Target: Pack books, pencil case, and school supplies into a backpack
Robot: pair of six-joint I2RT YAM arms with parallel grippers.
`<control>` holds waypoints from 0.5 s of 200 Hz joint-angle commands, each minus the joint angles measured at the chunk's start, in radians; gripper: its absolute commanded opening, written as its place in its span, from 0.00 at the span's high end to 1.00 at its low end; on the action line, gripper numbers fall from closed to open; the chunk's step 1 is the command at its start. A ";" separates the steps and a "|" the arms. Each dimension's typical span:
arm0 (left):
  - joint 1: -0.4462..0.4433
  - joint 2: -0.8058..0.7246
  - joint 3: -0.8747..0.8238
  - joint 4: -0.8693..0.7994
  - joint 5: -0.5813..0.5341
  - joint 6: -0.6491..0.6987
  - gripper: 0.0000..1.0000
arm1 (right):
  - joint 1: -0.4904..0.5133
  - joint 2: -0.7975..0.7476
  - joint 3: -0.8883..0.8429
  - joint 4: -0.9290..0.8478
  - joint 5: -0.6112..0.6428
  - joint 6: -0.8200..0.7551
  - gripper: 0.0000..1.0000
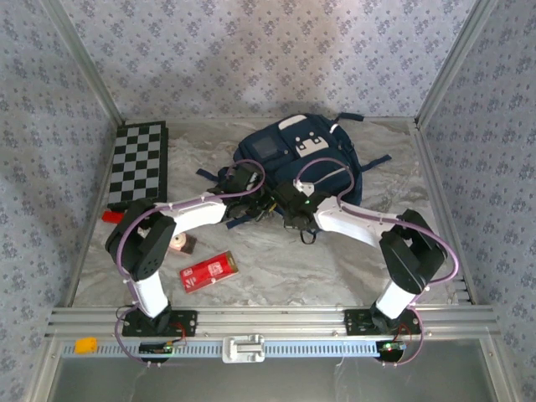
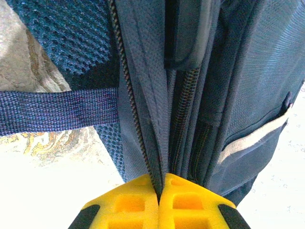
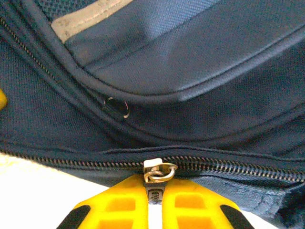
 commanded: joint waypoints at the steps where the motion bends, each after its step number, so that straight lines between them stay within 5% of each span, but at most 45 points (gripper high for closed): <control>1: 0.028 -0.072 0.008 -0.030 -0.018 0.037 1.00 | -0.008 -0.073 -0.067 -0.020 0.003 -0.058 0.94; 100: 0.084 -0.064 0.042 -0.056 0.008 0.077 1.00 | -0.039 -0.162 -0.187 0.122 -0.151 -0.145 0.90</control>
